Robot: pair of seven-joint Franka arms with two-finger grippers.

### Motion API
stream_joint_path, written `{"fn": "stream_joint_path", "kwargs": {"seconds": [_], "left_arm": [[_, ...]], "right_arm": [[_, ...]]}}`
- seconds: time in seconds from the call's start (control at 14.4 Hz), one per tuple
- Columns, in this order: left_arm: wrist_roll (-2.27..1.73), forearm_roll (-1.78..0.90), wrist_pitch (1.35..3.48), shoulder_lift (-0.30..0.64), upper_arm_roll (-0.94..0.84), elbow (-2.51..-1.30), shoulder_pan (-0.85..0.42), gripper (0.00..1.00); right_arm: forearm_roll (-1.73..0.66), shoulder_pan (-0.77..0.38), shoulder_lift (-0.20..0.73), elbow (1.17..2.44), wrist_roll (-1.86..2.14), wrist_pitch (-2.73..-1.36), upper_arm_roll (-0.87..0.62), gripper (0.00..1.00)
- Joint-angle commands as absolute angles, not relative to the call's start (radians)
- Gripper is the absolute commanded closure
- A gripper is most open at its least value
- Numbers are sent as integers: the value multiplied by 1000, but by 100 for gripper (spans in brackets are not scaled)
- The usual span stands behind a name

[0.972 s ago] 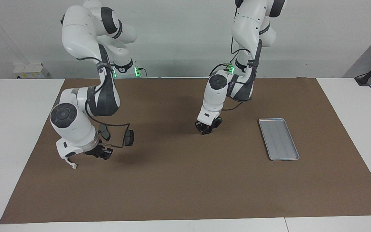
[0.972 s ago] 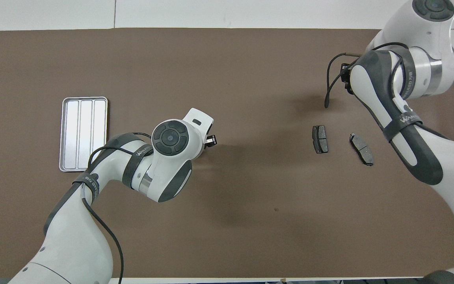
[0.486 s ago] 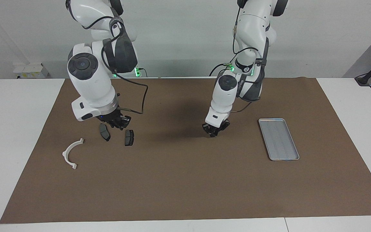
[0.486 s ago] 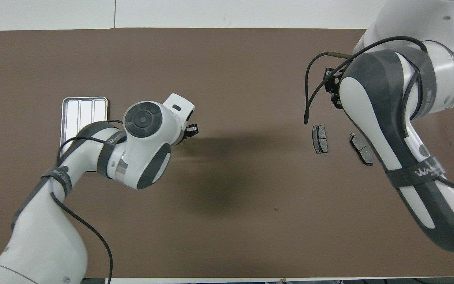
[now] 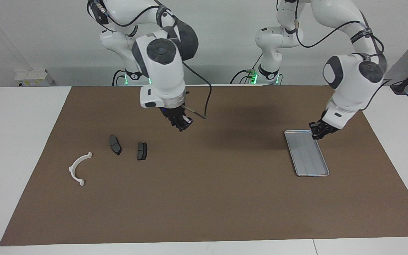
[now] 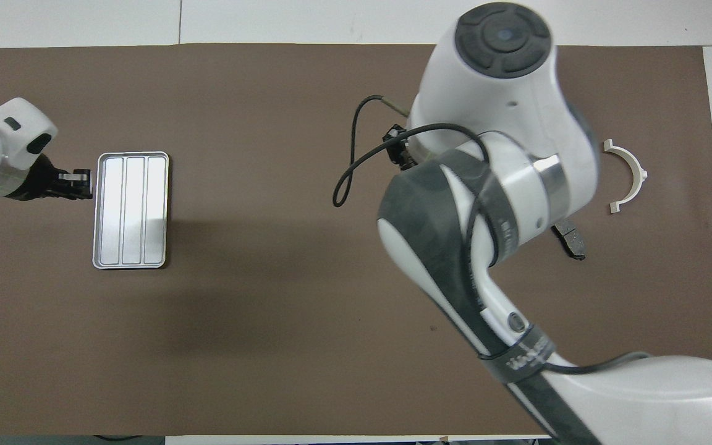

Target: Pick bearing gear from pile to tray

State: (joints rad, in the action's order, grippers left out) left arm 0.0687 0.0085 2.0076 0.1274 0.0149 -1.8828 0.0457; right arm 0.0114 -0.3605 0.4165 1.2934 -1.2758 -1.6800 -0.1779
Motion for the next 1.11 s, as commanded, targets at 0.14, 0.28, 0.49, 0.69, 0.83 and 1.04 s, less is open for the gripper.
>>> {"fn": "stream_joint_path", "kwargs": {"seconds": [0.14, 0.28, 0.49, 0.69, 0.83, 1.04], "left_arm": [[127, -20, 2178, 94, -6, -2087, 83, 100], [121, -28, 2229, 81, -6, -2152, 80, 100], [81, -32, 2253, 74, -9, -2186, 55, 100], [55, -32, 2328, 78, -9, -2241, 43, 100], [48, -32, 2376, 86, -9, -2267, 32, 100], [43, -32, 2379, 86, -9, -2278, 28, 100]], "right_arm": [[46, -471, 532, 1327, -1459, -1864, -173, 100], [110, -514, 607, 1325, -1512, -1888, -175, 100], [123, -525, 675, 1333, -1534, -2028, -175, 100], [129, -520, 699, 1354, -1534, -2115, -173, 100], [147, -522, 709, 1391, -1534, -2184, -173, 100], [150, -517, 707, 1416, -1534, -2217, -173, 100]]}}
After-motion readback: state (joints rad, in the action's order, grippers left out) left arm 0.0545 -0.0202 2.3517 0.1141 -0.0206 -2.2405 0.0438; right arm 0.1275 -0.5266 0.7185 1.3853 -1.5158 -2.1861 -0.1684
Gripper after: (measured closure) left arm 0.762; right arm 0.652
